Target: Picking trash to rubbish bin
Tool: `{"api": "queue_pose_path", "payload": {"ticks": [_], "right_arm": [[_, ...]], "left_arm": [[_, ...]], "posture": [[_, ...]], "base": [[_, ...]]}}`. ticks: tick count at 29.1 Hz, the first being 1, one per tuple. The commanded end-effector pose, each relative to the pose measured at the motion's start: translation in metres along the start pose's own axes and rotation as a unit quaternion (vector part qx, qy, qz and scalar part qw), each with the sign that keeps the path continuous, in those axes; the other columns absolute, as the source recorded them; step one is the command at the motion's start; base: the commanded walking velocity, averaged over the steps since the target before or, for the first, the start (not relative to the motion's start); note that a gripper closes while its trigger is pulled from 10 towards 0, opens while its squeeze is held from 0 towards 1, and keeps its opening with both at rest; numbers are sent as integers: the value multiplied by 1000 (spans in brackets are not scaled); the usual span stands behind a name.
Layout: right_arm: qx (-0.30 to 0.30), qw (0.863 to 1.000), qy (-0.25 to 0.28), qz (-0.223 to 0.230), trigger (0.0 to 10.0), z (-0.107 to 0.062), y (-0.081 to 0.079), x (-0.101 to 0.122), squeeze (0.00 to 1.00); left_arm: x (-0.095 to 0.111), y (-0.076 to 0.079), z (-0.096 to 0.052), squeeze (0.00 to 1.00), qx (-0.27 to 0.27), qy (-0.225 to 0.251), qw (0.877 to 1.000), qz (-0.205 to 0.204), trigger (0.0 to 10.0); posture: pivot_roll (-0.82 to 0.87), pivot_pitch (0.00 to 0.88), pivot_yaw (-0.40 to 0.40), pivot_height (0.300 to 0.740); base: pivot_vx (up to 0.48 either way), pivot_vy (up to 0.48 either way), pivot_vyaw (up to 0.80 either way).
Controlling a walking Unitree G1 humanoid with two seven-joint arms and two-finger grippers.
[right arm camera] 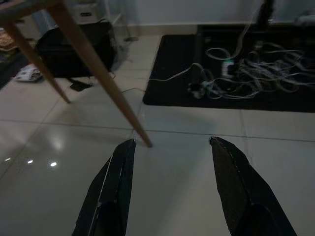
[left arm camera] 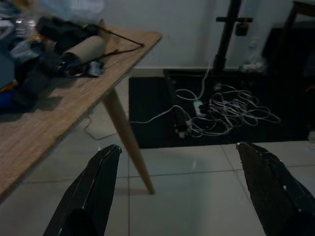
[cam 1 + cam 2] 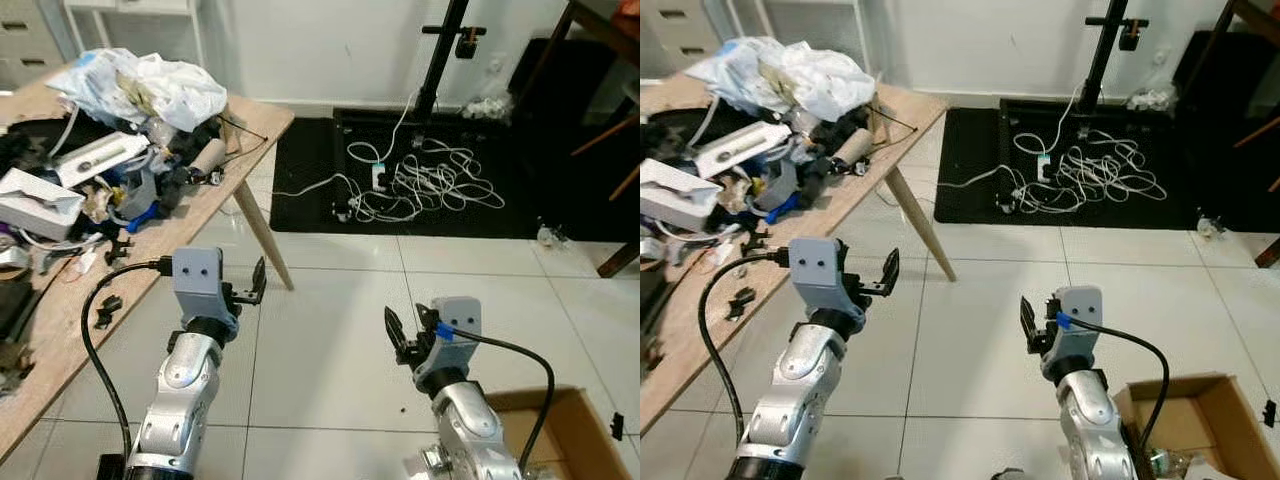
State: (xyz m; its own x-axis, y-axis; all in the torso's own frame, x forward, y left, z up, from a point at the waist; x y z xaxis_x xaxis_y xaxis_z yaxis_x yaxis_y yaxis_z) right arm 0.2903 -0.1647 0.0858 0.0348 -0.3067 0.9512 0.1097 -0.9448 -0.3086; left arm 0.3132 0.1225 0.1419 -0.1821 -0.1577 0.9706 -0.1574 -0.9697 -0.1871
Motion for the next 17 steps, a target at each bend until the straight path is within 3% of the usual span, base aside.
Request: {"api": "queue_pose_path", "payload": {"ticks": [1, 4, 11, 17], "right_arm": [[-5, 1000, -6, 4, 10000, -2, 1, -4, 0], [-5, 1000, -6, 4, 10000, -2, 2, -3, 0], [-5, 1000, -6, 3, 10000, -2, 2, -4, 0], [-6, 1000, -6, 4, 10000, -1, 2, -3, 0]], "left_arm": [[-2, 1, -1, 0, -6, -6, 1000, 4, 10000], [-2, 3, 0, 0, -9, -8, 1000, 18, 10000], [-3, 4, 0, 0, -12, -10, 1000, 23, 10000], [-6, 1, 2, 0, -1, -13, 1000, 24, 10000]], "posture": [[-36, 158, -8, 740], [-36, 158, -8, 740], [-37, 146, -5, 740], [-40, 139, -5, 740]], "base": [[0, 0, 0], [0, 0, 0], [0, -480, 0], [0, 0, 0]]}}
Point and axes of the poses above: a point about 5 cm out from each wrist's last joint towards the gripper, its own z axis pointing out of the wrist towards the gripper, its own x axis along the axis of the wrist's last joint, y = z × x, the point moved 2 cm from there along z, pointing out of the wrist towards the gripper, and after that the axes turned 15 degrees about z, right-handed, at the moved point
